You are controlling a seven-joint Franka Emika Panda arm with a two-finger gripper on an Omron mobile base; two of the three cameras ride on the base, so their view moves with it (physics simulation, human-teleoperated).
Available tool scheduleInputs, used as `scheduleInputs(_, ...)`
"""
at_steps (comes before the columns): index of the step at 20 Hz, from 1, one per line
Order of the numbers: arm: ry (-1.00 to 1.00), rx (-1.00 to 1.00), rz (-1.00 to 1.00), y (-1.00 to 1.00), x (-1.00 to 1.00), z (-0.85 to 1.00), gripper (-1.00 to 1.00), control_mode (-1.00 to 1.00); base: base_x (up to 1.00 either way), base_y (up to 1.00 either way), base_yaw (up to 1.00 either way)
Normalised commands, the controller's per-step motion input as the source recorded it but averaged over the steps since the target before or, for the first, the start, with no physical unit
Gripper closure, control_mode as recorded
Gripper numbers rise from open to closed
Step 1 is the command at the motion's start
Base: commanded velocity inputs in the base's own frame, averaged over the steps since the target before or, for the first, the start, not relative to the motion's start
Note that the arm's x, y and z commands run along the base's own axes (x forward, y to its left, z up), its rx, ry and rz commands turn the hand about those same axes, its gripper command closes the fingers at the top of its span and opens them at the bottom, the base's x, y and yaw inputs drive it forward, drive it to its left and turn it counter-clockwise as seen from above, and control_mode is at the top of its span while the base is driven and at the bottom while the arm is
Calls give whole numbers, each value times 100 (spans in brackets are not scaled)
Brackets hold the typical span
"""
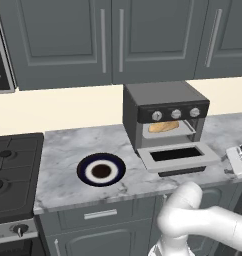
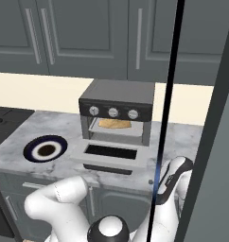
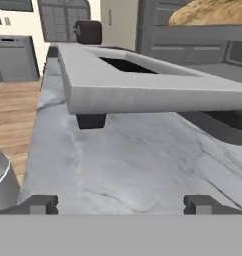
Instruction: Pull the toaster oven rack outwards. Pick up the baguette from the plate and place it on the toaster oven rack. Close the toaster oven door fully and set the temperature to the lowest setting.
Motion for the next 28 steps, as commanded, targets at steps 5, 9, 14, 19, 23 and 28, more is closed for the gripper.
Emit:
scheduleInputs(5, 1, 1, 0, 2, 43, -36, -100, -100, 0, 0, 0)
scheduleInputs(9, 0, 1, 0, 6, 41, -35, -100, -100, 0, 0, 0)
scheduleInputs(14, 1, 0, 0, 8, 42, -38, -100, -100, 0, 0, 0)
scheduleInputs(19, 2, 0, 0, 15, 26, -38, -100, -100, 0, 0, 0)
scheduleInputs(23, 0, 0, 0, 37, 1, -29, -100, -100, 0, 0, 0)
scheduleInputs(28, 0, 0, 0, 54, 0, -15, -100, -100, 0, 0, 0)
